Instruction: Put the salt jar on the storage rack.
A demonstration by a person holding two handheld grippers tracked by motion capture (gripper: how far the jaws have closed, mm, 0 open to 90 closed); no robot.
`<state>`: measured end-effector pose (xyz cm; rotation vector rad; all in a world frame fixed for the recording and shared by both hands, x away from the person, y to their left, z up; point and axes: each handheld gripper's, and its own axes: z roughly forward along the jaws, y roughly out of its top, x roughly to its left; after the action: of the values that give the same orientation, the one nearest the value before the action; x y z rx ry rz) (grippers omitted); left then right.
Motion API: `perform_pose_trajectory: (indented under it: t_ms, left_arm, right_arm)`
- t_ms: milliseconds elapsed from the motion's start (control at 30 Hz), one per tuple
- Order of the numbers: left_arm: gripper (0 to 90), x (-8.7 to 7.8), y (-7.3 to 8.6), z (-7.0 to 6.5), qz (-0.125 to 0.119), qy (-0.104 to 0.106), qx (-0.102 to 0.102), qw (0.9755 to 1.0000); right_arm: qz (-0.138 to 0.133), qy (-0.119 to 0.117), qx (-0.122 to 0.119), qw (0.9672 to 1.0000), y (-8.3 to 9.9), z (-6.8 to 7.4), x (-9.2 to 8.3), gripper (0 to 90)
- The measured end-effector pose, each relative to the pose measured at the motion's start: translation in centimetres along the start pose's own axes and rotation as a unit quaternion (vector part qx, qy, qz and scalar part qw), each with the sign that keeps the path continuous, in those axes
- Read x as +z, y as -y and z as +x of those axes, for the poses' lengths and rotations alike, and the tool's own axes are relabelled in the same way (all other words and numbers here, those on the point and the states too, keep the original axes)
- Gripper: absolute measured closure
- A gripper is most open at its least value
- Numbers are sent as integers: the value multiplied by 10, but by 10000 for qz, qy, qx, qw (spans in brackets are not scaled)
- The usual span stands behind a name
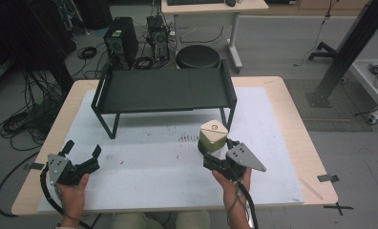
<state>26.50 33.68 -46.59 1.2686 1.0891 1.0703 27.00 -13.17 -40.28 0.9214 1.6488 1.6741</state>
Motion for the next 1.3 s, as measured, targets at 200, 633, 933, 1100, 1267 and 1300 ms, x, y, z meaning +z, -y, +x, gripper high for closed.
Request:
perform_pose_trajectory:
  t_ms: [200,633,933,1100,1267,1300]
  left_arm:
    - [30,0,0,0,2,2,1,10000]
    - [31,0,0,0,6,1,2,10000]
    - [32,0,0,0,20,-2,13,10000]
    - [33,0,0,0,18,-3,4,10000]
    - [35,0,0,0,23,-9,5,10000]
    - [35,0,0,0,23,-9,5,10000]
  right_arm:
    - [-35,-123,85,9999,-19,-2,0,299]
    - [-131,-314,67,9994,-63,-5,13,299]
    - [-144,-407,19,9991,-88,-5,27,299]
    - [-145,-485,-82,9987,-103,-3,37,299]
    - [-184,-572,-98,9981,-117,-3,49,299]
    - [-185,-595,-102,9980,-119,-3,51,299]
